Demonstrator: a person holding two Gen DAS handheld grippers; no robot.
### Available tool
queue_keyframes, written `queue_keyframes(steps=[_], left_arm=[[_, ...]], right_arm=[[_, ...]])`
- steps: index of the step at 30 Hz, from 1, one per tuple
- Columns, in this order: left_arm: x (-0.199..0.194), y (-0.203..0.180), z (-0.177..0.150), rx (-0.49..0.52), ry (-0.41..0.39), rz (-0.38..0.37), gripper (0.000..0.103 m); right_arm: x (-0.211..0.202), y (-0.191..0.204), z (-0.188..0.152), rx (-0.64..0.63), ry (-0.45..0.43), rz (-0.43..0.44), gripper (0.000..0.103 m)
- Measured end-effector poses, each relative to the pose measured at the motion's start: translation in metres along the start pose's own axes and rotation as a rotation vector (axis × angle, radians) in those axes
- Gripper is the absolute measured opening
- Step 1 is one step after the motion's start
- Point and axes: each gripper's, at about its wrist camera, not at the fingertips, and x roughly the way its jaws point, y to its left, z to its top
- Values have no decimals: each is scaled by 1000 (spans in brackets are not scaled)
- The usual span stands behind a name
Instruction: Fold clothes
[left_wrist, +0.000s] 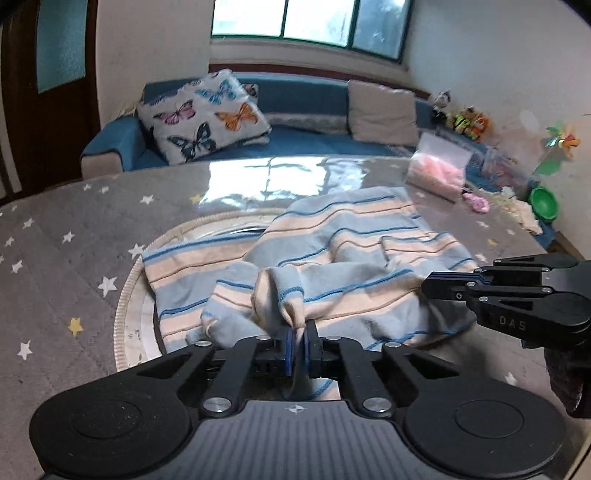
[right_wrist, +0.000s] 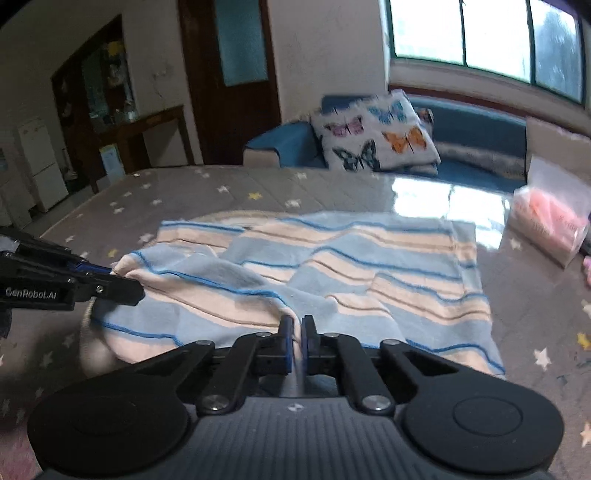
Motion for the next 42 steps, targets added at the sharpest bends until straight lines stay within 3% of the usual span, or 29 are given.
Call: queue_keyframes(steps=[5,9,13,16,22,25,27,32,34,37,39,42], left_arm=[[-27,-6,-25,46,-25,-30,6],[-35,-10,-51,77,13,-47,6],[-33,-9,-66,93,49,-44,6],[-35,-4,-70,87,59,-48,6],[-52,6,-64,79,21,-31,7],[-60,13,-54,50,-9,-13,17],[-61,17,-46,26,-28,-10,31],[-42,17,-24,6,-29,-24,42],[-30,17,-19,-6,-5,-73,46],[-12,14,-17,-8,38,-96,43],[-8,12,-20,-6,47,-100,13],[-18,11,-26,3,19,-132,8]], right_arm=[[-34,13,-13,-57,-24,36,3],[-49,19,-28,-94,37,92,5],[-60,22,-37,-124,84,125,14],[-70,18,-29,-126,61,116,30],[-53,-7,4,-73,-1,39,41],[-27,-25,17,-13,20,29,44],[-7,-38,21,39,56,38,45],[27,-53,17,120,119,77,39],[27,-54,13,137,128,112,20],[16,-53,10,126,115,128,10],[4,-52,9,124,97,135,8],[-24,-47,7,108,60,145,7]])
